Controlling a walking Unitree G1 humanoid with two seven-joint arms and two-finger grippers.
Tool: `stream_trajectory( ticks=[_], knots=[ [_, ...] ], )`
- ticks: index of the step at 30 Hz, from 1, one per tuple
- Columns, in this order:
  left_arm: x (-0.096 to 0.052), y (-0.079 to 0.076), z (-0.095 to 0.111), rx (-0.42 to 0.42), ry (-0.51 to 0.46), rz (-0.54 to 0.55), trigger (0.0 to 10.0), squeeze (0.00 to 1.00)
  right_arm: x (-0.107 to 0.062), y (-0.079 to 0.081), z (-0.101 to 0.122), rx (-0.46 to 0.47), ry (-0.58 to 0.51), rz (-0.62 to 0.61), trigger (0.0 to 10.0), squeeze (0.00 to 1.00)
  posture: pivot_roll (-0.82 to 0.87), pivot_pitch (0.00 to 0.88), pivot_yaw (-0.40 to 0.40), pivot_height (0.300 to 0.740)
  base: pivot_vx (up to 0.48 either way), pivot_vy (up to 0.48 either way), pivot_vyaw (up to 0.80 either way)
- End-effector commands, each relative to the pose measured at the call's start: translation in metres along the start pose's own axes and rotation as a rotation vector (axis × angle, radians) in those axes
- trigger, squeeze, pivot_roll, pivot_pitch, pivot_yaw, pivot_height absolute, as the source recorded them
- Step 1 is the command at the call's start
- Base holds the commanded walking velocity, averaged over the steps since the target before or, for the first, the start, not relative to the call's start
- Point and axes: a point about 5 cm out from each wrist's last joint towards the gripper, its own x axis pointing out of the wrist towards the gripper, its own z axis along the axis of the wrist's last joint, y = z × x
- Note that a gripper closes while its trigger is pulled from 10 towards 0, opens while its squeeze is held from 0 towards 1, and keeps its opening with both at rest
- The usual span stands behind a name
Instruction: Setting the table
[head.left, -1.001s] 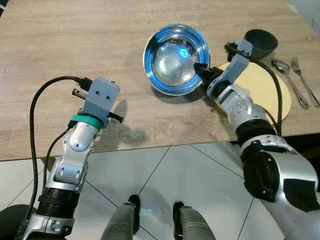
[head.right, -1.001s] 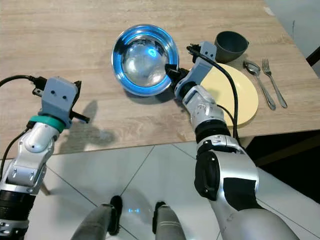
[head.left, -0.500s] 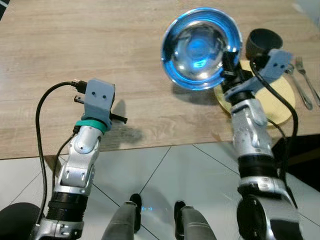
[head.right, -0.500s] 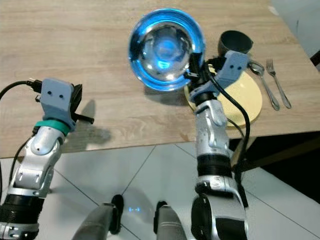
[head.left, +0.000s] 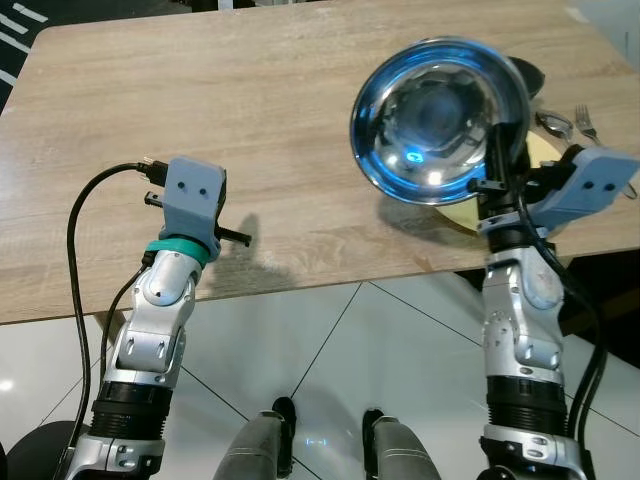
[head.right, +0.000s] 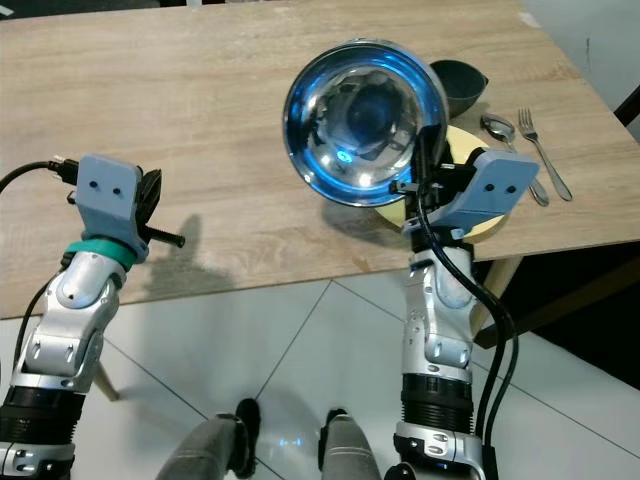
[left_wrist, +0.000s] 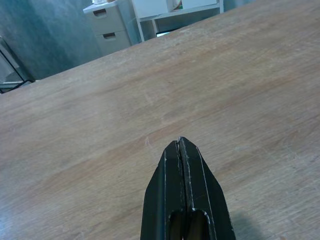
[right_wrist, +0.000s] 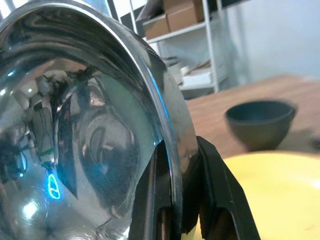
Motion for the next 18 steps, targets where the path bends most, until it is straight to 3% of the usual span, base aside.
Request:
stream_trajectory(
  ticks=[1, 6, 8, 11, 14, 18],
  knots=[
    [-0.002, 0.000, -0.009, -0.007, 0.043, 0.007, 10.0, 0.00, 0.001, 0.005, -0.002, 0.041, 0.005, 0.008, 10.0, 0.00, -0.03, 0.122, 0.114, 0.740, 0.000, 0.000, 0.00],
    [-0.004, -0.002, -0.010, -0.011, 0.045, 0.016, 10.0, 0.00, 0.006, 0.013, -0.014, 0.270, 0.057, -0.041, 10.0, 0.00, -0.01, 0.123, 0.098, 0.740, 0.000, 0.000, 0.00],
    [-0.005, -0.002, -0.011, -0.010, 0.048, 0.018, 10.0, 0.00, 0.006, 0.012, -0.014, 0.284, 0.057, -0.051, 10.0, 0.00, -0.01, 0.124, 0.095, 0.740, 0.000, 0.000, 0.00],
    [-0.005, -0.002, -0.011, -0.009, 0.050, 0.018, 10.0, 0.00, 0.006, 0.012, -0.013, 0.286, 0.055, -0.057, 10.0, 0.00, -0.01, 0.125, 0.093, 0.740, 0.000, 0.000, 0.00],
    [-0.007, -0.002, -0.015, -0.025, 0.065, 0.026, 10.0, 0.00, 0.003, 0.005, -0.010, 0.172, 0.055, -0.060, 10.0, 0.00, -0.03, 0.132, 0.094, 0.740, 0.000, 0.000, 0.00],
    [-0.007, -0.003, -0.017, -0.031, 0.073, 0.028, 10.0, 0.00, 0.001, 0.002, -0.010, 0.144, 0.060, -0.068, 10.0, 0.00, -0.03, 0.134, 0.096, 0.740, 0.000, 0.000, 0.00]
  ],
)
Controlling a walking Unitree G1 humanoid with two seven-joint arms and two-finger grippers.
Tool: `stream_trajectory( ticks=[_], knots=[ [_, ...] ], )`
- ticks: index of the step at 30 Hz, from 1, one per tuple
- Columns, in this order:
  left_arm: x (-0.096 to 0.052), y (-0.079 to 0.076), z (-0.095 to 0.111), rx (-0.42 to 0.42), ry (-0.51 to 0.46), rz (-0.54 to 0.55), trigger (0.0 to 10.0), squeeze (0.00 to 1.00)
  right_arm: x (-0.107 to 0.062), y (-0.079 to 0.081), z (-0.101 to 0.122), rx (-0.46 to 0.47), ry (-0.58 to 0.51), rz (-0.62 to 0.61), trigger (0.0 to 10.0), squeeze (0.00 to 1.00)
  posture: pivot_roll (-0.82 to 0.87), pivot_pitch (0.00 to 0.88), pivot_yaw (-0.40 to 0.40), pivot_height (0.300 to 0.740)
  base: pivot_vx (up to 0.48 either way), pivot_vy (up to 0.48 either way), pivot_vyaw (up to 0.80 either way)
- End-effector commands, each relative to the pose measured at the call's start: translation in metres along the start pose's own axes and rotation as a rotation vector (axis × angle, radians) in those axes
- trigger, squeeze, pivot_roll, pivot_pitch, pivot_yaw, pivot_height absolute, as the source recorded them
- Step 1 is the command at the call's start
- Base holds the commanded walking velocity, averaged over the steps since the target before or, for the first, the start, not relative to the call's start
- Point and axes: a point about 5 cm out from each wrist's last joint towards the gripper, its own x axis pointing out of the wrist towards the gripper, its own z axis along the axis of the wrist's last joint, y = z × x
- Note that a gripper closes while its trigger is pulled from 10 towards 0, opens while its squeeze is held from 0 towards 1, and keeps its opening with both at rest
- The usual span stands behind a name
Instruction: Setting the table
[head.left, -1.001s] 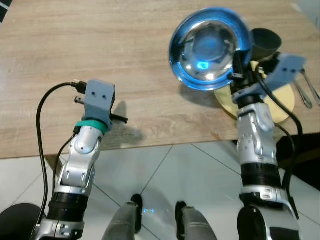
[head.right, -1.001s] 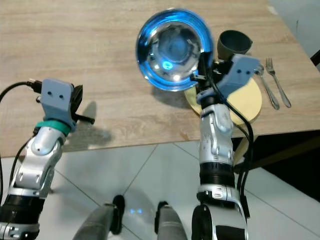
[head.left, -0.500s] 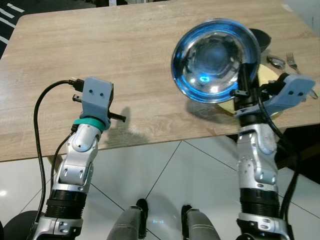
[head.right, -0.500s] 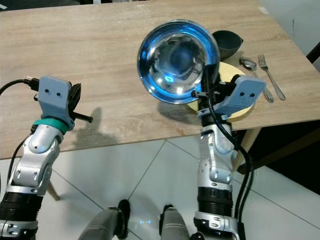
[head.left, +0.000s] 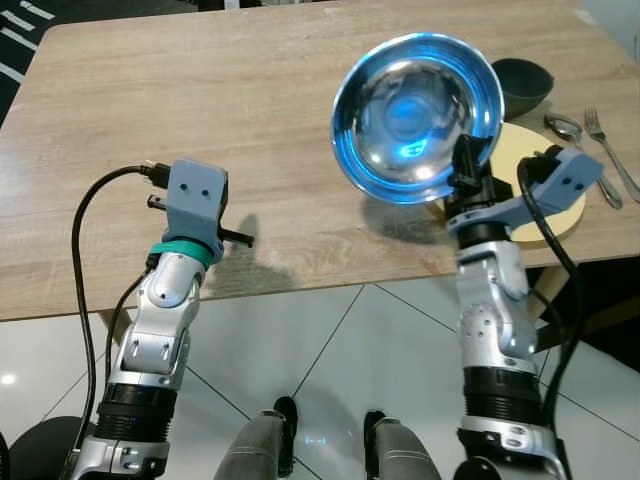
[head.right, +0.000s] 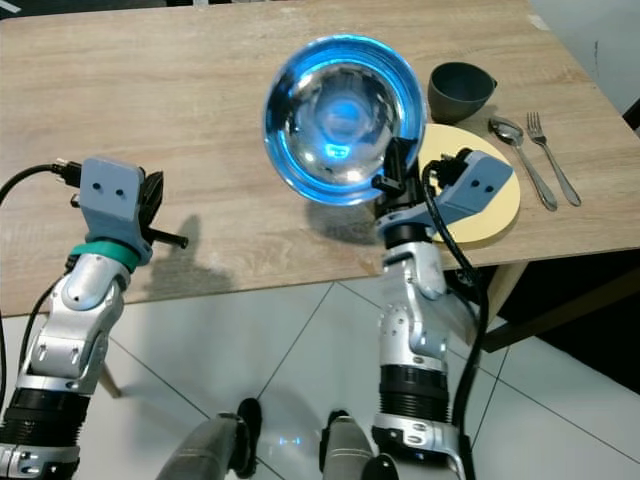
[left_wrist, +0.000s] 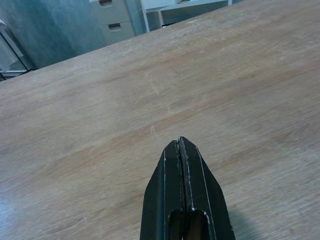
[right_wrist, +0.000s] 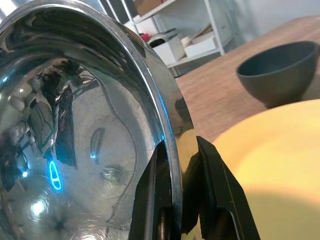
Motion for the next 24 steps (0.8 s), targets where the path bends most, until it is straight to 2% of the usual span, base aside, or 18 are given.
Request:
stream_trajectory(
  ticks=[1, 3, 24],
  knots=[
    [-0.0036, 0.0003, -0.0116, -0.011, 0.053, 0.007, 10.0, 0.00, -0.0014, 0.0007, 0.0051, -0.012, -0.029, 0.003, 10.0, 0.00, -0.03, 0.134, 0.096, 0.740, 0.000, 0.000, 0.00],
    [-0.0025, -0.0018, -0.0112, -0.012, 0.051, 0.000, 10.0, 0.00, -0.0018, -0.0017, 0.0054, -0.012, -0.026, -0.005, 10.0, 0.00, -0.03, 0.134, 0.097, 0.740, 0.000, 0.000, 0.00],
    [-0.0013, -0.0042, -0.0100, -0.007, 0.047, -0.009, 10.0, 0.00, -0.0042, -0.0065, 0.0026, -0.036, -0.004, -0.030, 10.0, 0.00, -0.05, 0.146, 0.100, 0.740, -0.293, 0.000, 0.00]
  ],
)
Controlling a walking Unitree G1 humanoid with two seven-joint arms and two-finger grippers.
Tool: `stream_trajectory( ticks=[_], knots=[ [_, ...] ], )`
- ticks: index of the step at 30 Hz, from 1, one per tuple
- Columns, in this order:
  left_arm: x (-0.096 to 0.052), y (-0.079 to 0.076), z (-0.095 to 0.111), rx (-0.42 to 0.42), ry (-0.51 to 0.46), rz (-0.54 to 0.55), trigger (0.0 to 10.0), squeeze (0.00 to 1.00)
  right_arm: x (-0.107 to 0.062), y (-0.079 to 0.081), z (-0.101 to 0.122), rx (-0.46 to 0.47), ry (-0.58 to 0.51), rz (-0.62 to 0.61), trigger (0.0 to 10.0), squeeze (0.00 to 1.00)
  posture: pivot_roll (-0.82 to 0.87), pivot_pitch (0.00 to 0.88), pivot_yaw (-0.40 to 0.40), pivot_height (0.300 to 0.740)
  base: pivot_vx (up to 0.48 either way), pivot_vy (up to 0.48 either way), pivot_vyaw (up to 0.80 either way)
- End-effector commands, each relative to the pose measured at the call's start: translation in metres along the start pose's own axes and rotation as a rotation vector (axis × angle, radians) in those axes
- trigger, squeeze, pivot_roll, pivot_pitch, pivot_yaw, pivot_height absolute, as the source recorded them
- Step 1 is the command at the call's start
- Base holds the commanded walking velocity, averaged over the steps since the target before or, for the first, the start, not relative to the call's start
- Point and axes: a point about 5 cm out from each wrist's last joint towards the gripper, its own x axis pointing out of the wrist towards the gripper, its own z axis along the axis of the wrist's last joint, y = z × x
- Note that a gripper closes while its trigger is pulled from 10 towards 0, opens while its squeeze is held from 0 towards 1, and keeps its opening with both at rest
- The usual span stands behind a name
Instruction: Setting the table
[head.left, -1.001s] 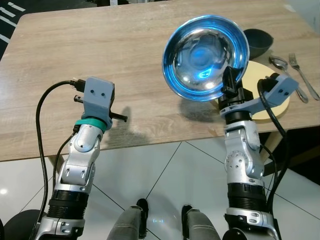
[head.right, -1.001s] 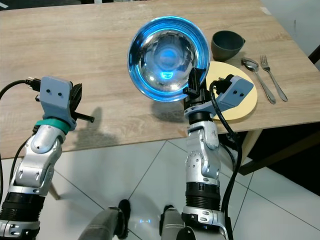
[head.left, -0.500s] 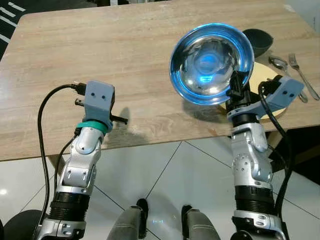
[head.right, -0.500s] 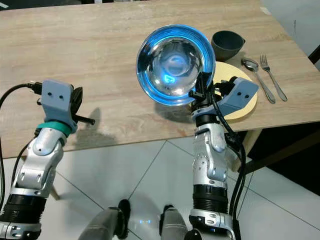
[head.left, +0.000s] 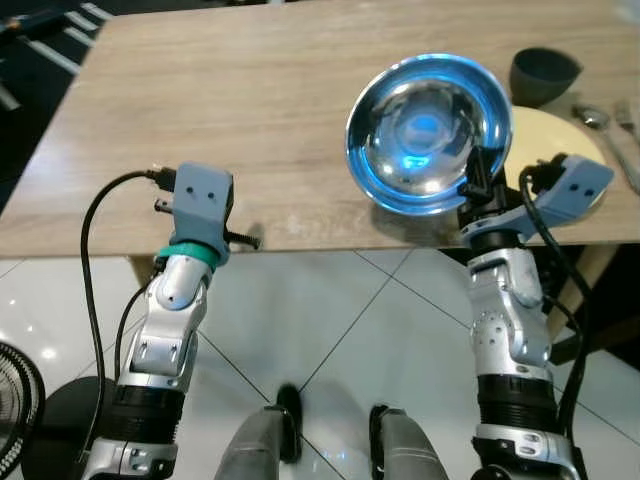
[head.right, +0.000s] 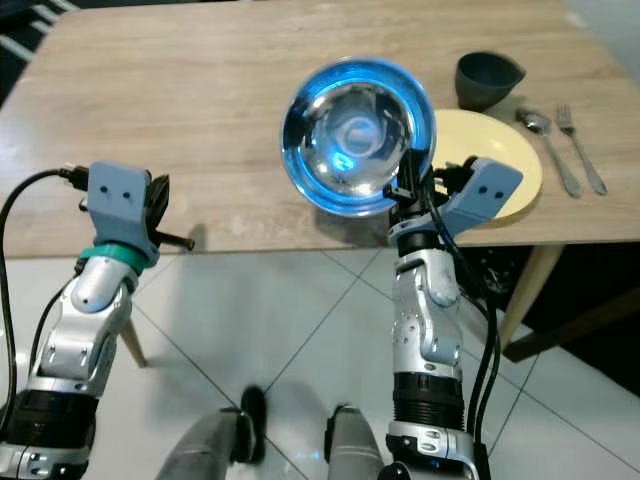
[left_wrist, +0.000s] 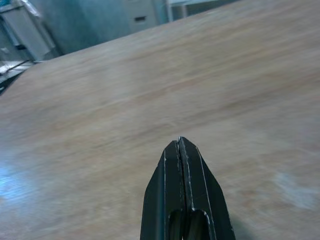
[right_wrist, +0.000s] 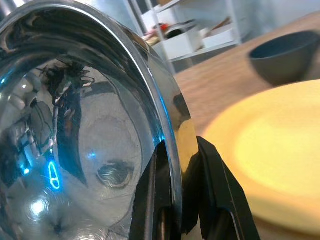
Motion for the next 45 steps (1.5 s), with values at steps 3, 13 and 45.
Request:
stream_trajectory(
  ticks=[3, 13, 45],
  knots=[
    [-0.0034, 0.0028, -0.0096, 0.003, 0.042, 0.008, 10.0, 0.00, -0.0014, 0.0010, 0.0020, -0.001, -0.013, -0.001, 10.0, 0.00, -0.05, 0.146, 0.100, 0.740, -0.271, 0.000, 0.00],
    [-0.0024, 0.0021, -0.0096, 0.002, 0.040, 0.008, 10.0, 0.00, -0.0018, -0.0006, 0.0013, -0.013, -0.007, -0.003, 10.0, 0.00, -0.05, 0.148, 0.096, 0.740, -0.267, 0.000, 0.00],
    [0.0005, -0.0014, -0.0091, -0.006, 0.030, -0.002, 10.0, 0.00, -0.0014, -0.0031, 0.0013, -0.029, -0.001, -0.004, 10.0, 0.00, -0.06, 0.133, 0.090, 0.740, -0.245, 0.000, 0.00]
  ],
)
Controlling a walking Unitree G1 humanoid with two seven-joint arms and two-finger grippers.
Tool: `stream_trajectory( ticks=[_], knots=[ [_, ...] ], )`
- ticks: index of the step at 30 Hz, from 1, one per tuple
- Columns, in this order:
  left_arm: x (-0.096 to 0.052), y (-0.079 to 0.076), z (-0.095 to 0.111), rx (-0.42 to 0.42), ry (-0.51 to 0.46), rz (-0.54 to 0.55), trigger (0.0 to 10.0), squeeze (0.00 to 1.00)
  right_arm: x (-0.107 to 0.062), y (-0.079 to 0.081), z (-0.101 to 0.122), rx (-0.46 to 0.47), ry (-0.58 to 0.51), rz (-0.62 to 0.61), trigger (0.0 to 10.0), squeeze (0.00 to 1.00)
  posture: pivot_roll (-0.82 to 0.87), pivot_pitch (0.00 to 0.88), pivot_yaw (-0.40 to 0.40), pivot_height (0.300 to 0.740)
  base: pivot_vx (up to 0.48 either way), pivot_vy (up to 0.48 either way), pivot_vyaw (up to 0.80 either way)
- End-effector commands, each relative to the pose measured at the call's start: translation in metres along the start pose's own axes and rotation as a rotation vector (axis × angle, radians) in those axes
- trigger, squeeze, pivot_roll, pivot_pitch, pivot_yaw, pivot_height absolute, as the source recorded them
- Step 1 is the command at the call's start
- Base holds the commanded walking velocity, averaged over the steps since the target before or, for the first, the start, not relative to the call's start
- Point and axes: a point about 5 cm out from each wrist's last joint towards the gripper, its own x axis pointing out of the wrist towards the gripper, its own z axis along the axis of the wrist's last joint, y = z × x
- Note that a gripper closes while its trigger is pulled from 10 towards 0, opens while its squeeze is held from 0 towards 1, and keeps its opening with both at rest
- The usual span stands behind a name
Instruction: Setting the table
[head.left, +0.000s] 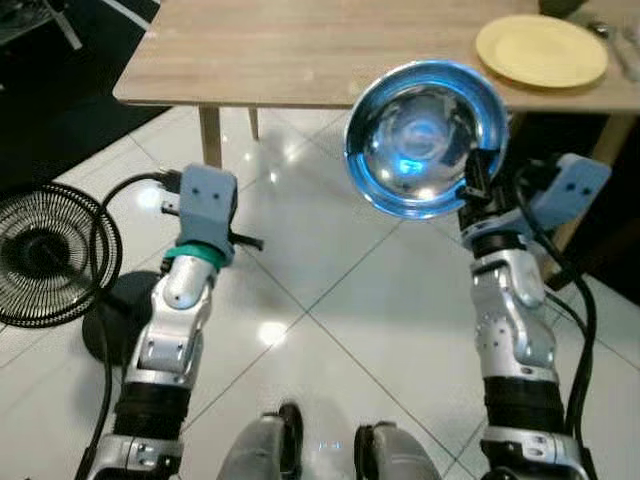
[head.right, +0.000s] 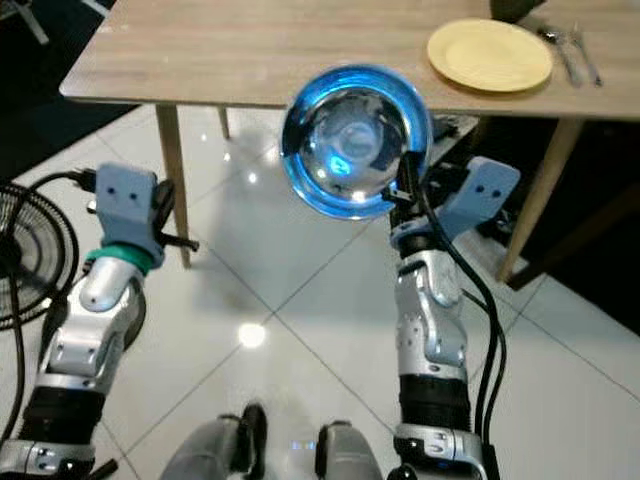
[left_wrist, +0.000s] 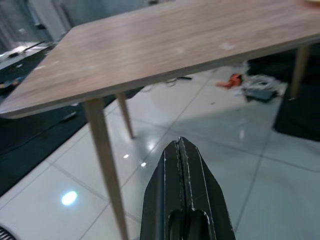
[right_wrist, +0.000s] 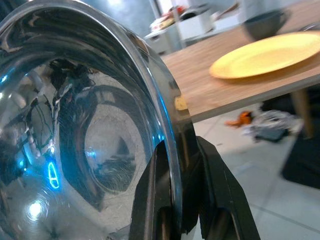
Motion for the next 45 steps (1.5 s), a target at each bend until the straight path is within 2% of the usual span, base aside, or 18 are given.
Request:
stream_trajectory(
  ticks=[1, 13, 37, 39, 40, 42, 45],
  knots=[
    [-0.005, 0.005, -0.009, 0.004, 0.033, 0.013, 10.0, 0.00, -0.001, 0.007, -0.001, 0.012, -0.004, 0.017, 10.0, 0.00, -0.07, 0.134, 0.091, 0.740, 0.000, 0.000, 0.00],
    [-0.003, 0.004, -0.009, -0.007, 0.031, 0.010, 10.0, 0.00, -0.002, 0.005, -0.002, 0.009, 0.000, 0.010, 10.0, 0.00, -0.07, 0.136, 0.092, 0.740, 0.000, 0.000, 0.00],
    [-0.005, 0.003, -0.015, 0.013, 0.057, -0.009, 10.0, 0.00, -0.005, 0.001, -0.009, -0.005, 0.041, -0.006, 10.0, 0.00, -0.07, 0.144, 0.094, 0.740, 0.000, 0.000, -0.80],
    [-0.006, 0.002, -0.017, 0.015, 0.065, -0.020, 10.0, 0.00, -0.006, -0.001, -0.012, -0.019, 0.051, -0.005, 10.0, 0.00, -0.07, 0.144, 0.094, 0.740, 0.000, 0.000, -0.80],
    [-0.013, -0.001, -0.031, 0.018, 0.113, -0.055, 10.0, 0.00, -0.017, -0.005, -0.027, -0.103, 0.112, 0.025, 10.0, 0.00, -0.07, 0.142, 0.094, 0.740, 0.000, 0.000, -0.80],
    [-0.013, -0.001, -0.031, 0.018, 0.113, -0.055, 10.0, 0.00, -0.017, -0.005, -0.027, -0.103, 0.112, 0.025, 10.0, 0.00, -0.07, 0.142, 0.094, 0.740, 0.000, 0.000, -0.80],
    [-0.025, 0.002, -0.059, 0.029, 0.209, -0.056, 10.0, 0.00, -0.036, -0.017, -0.054, -0.206, 0.231, 0.037, 10.0, 0.00, -0.07, 0.142, 0.094, 0.740, 0.000, 0.000, -0.80]
  ],
)
